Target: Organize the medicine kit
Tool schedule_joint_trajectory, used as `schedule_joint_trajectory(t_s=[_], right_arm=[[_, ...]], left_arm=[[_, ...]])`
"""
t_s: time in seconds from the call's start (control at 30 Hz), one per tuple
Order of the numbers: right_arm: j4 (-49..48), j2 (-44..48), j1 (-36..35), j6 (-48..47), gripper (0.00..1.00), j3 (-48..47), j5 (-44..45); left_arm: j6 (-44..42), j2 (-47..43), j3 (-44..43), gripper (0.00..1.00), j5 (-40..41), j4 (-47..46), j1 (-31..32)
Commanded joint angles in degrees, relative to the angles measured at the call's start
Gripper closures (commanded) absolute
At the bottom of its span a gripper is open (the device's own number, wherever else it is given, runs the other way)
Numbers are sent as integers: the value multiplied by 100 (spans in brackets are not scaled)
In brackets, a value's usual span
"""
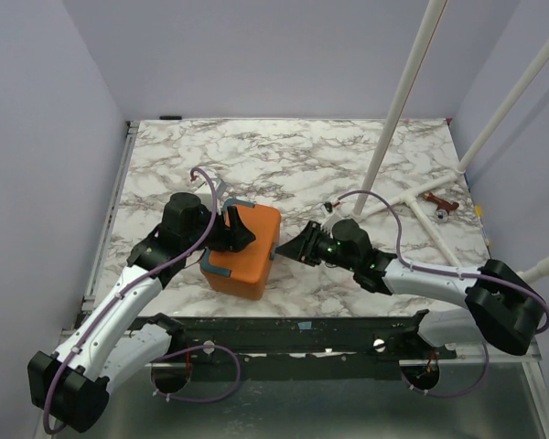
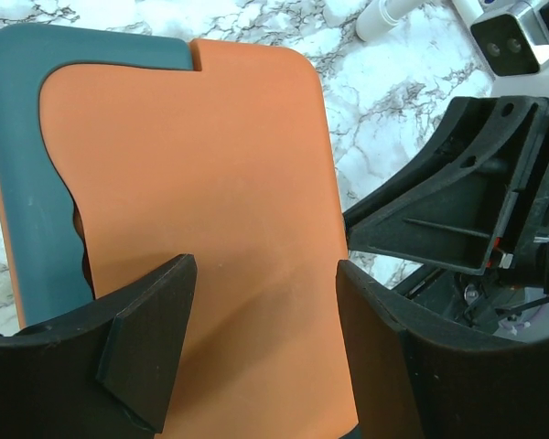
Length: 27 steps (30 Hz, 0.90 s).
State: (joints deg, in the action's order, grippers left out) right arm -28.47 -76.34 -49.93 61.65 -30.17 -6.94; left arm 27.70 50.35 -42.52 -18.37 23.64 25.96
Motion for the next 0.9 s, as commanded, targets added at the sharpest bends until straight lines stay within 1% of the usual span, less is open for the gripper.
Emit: schedule_joint_trajectory(t_s=[0.0,0.1,0.2,0.33,0.47,0.53,0.57,0.6,0.67,0.7,0.8,0.87], right_arm=[[1048,488,-52,-473,67,-198,515],[1576,816,-44,-868,62,-372,933],[2142,1100,-41,-1290,59,-554,1253],[2679,1351,-44,-1984,54,-750,1414],[3093,1675,-43,-2539,47,-759,1383],[3189,1913,-43,-2643,40,-673,1414],[3251,2011,-45,-2665,37,-626,1421],[3336,2124,-43,-2677,36,-596,1407],[3590,2291,-46,-2668,29,-556,1393],[3738,2397,-43,-2654,23,-544,1390],[4081,2790,-47,-2604,0,-386,1350],[4426,3045,-48,-2350,0,-345,1463]], left_arm=[[51,-57,-17,35,228,1030,41],[42,-216,-186,33,414,1115,41],[29,-428,-318,29,574,1172,40],[24,-771,-470,22,758,1303,33],[14,-1176,-531,16,807,1341,39],[15,-1380,-530,12,838,1368,39],[16,-1484,-534,2,850,1387,36],[16,-1588,-524,2,844,1414,39],[20,-1797,-482,2,794,1432,36],[24,-1898,-447,2,799,1448,37],[25,-2243,-327,2,919,1506,39],[16,-2489,-233,2,1012,1562,36]])
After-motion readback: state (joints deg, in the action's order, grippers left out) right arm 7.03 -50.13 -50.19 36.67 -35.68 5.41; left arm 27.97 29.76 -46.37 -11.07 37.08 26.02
